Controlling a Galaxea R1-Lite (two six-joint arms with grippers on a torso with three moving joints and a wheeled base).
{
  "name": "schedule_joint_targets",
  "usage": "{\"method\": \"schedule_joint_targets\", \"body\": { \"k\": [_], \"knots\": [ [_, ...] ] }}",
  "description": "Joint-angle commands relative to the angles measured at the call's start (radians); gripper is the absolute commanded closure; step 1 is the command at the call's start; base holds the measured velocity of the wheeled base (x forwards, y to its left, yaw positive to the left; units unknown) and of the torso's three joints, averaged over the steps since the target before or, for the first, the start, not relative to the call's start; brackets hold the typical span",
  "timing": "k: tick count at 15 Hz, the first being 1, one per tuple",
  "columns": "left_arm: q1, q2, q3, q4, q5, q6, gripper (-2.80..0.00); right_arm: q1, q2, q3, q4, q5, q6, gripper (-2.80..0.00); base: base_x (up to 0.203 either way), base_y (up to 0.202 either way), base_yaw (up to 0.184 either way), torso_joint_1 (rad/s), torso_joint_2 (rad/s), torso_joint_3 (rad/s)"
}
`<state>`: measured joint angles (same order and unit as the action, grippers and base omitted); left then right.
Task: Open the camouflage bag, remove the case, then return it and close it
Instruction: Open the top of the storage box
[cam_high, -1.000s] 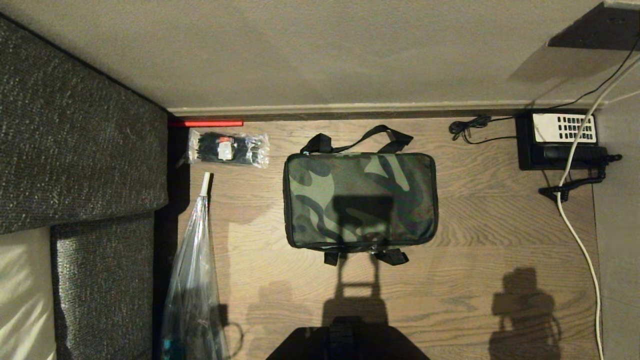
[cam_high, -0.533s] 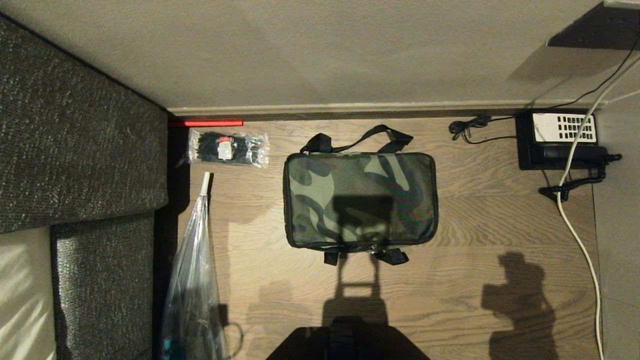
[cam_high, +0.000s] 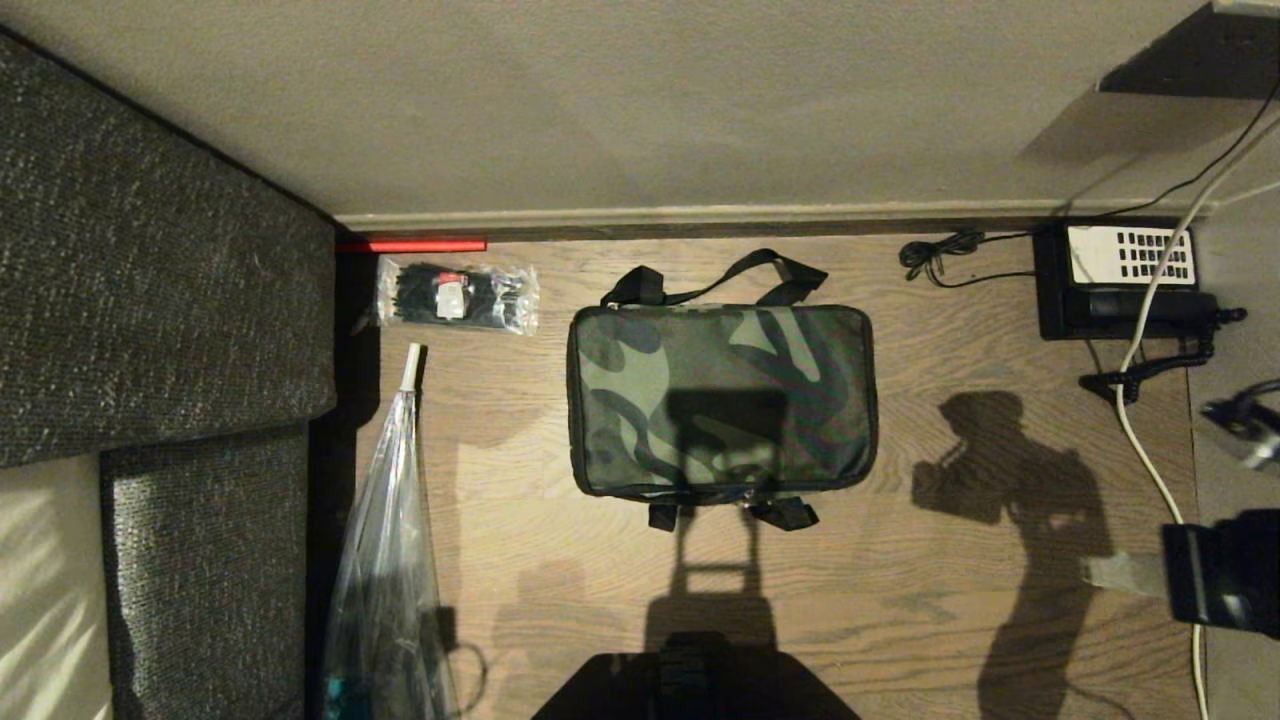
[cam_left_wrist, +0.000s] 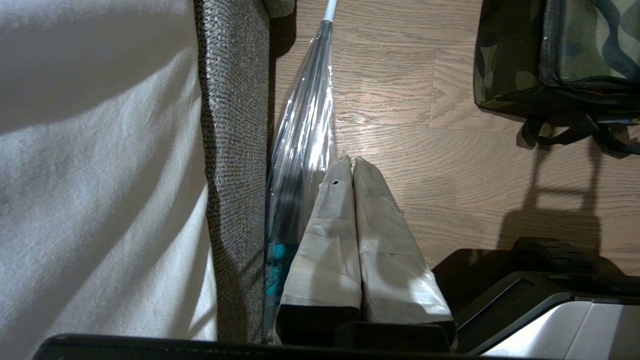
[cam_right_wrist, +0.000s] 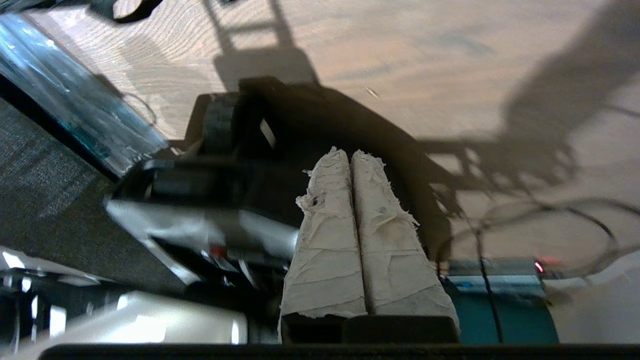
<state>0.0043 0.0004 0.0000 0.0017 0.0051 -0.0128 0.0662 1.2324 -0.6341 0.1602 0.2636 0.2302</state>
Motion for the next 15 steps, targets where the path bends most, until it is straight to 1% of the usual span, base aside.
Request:
{"method": "schedule_joint_targets", "body": {
  "k": [1,2,3,7,8,11,12,13,14,15],
  "knots": [
    [0.0,-0.002,0.003,0.0,0.001,-0.001,0.0,0.155,0.347,0.022,-0.396,0.009,0.013,0.0,0.0,0.0,0.0,0.0,0.0,0.0],
    [0.0,-0.002,0.003,0.0,0.001,-0.001,0.0,0.21,0.39,0.032,-0.506,0.013,0.02,0.0,0.0,0.0,0.0,0.0,0.0,0.0],
    [0.0,-0.002,0.003,0.0,0.001,-0.001,0.0,0.224,0.401,0.039,-0.533,0.016,0.026,0.0,0.0,0.0,0.0,0.0,0.0,0.0],
    [0.0,-0.002,0.003,0.0,-0.001,0.0,0.0,0.229,0.406,0.039,-0.544,0.008,0.036,0.0,0.0,0.0,0.0,0.0,0.0,0.0],
    [0.0,-0.002,0.002,0.0,-0.001,-0.001,0.0,0.272,0.44,0.041,-0.616,-0.009,0.068,0.0,0.0,0.0,0.0,0.0,0.0,0.0],
    [0.0,-0.002,0.002,0.0,-0.001,0.0,0.0,0.504,0.642,0.047,-0.829,-0.058,0.164,0.0,0.0,0.0,0.0,0.0,0.0,0.0],
    [0.0,-0.002,0.003,0.0,-0.001,-0.001,0.0,0.572,0.664,0.049,-0.868,-0.066,0.227,0.0,0.0,0.0,0.0,0.0,0.0,0.0],
    [0.0,-0.002,0.003,0.0,-0.001,-0.001,0.0,0.6,0.675,0.051,-0.901,-0.074,0.276,0.0,0.0,0.0,0.0,0.0,0.0,0.0],
    [0.0,-0.002,0.003,0.0,-0.001,-0.001,0.0,0.601,0.676,0.051,-0.903,-0.075,0.278,-2.8,0.0,0.0,0.0,0.0,0.0,0.0],
    [0.0,-0.002,0.003,0.0,-0.001,-0.001,0.0,0.601,0.676,0.051,-0.903,-0.075,0.278,-2.8,0.0,0.0,0.0,0.0,0.0,0.0]
  ]
}}
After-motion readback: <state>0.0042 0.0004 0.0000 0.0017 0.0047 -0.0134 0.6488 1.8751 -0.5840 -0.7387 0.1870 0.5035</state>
